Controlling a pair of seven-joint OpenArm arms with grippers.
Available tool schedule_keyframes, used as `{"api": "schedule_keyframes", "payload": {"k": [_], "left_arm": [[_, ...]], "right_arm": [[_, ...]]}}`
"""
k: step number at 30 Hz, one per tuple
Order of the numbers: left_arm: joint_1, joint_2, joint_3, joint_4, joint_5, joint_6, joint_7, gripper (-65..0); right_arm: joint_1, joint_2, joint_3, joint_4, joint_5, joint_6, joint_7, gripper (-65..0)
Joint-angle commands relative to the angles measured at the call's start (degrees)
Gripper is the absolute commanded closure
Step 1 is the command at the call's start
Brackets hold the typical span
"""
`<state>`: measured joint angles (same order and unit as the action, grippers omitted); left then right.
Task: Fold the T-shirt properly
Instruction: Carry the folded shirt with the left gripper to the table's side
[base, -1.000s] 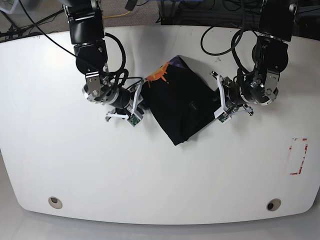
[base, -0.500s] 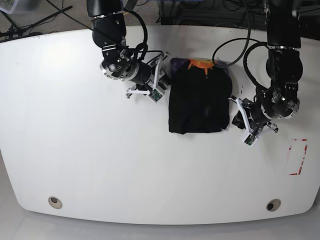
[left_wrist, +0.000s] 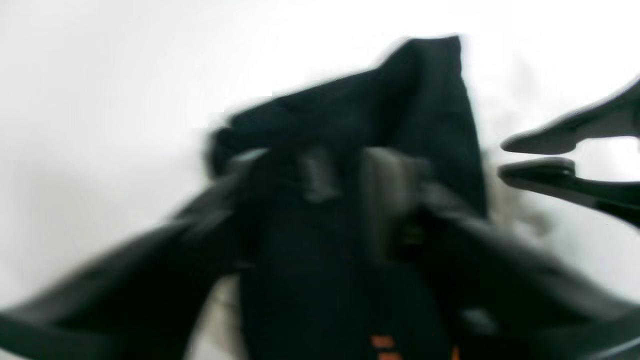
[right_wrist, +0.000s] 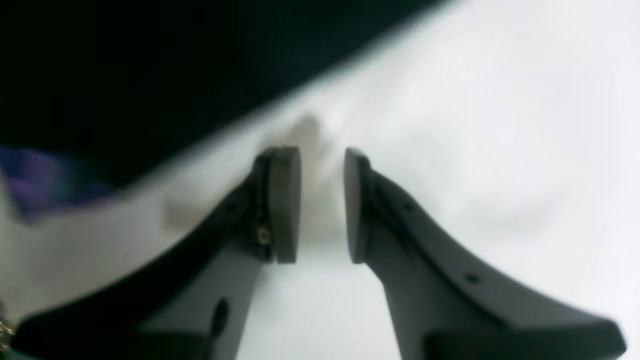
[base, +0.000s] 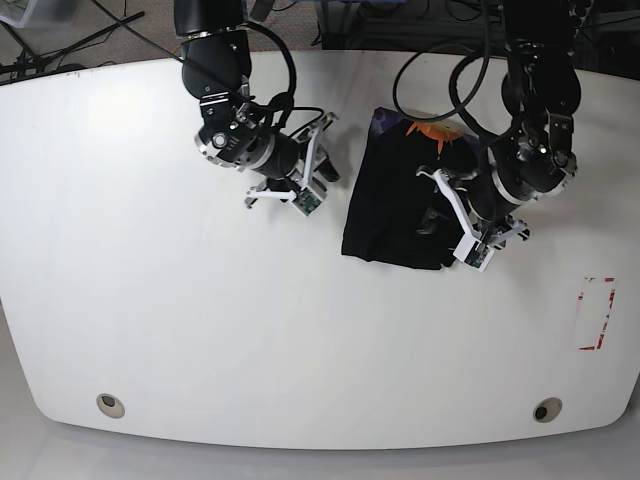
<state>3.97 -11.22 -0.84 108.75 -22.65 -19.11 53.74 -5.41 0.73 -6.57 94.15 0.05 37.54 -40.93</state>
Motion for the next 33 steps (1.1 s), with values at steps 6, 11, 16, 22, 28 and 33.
{"api": "schedule_keyframes", "payload": {"k": [6,11,16,22,28,33], "left_arm": [[1.6,3.4,4.1,-1.5,1.4,7.4,-4.8,-38.8],[3.2,4.1,10.1,-9.3,8.5,10.1,-13.9,-38.8],[2.7,4.1,10.4,-20.6,12.5,10.7,-21.0,-38.9],[-0.6,0.2,3.6,-26.1,12.5,10.5,-22.7,-38.9],[-1.1,-8.0,-4.6,-29.7,12.5,3.8,-22.7,-38.9],[-0.8,-15.8,-14.9,-37.2,12.7,-4.7,-22.9,-38.9]], "right_arm": [[0.5,1.8,7.5,1.2,6.6,0.6,0.4,-13.8],[0.4,5.1,10.0,1.0,12.8,1.3,0.3,-13.8],[0.2,5.8,12.8,1.3,15.6,1.4,0.3,-13.8],[-0.1,7.0,13.3,3.2,15.7,1.5,-1.2,-13.3],[-1.9,7.2,13.0,8.0,15.5,1.5,-1.2,-13.5],[-2.8,7.3,12.9,11.3,15.4,1.4,-1.2,-13.3]]}}
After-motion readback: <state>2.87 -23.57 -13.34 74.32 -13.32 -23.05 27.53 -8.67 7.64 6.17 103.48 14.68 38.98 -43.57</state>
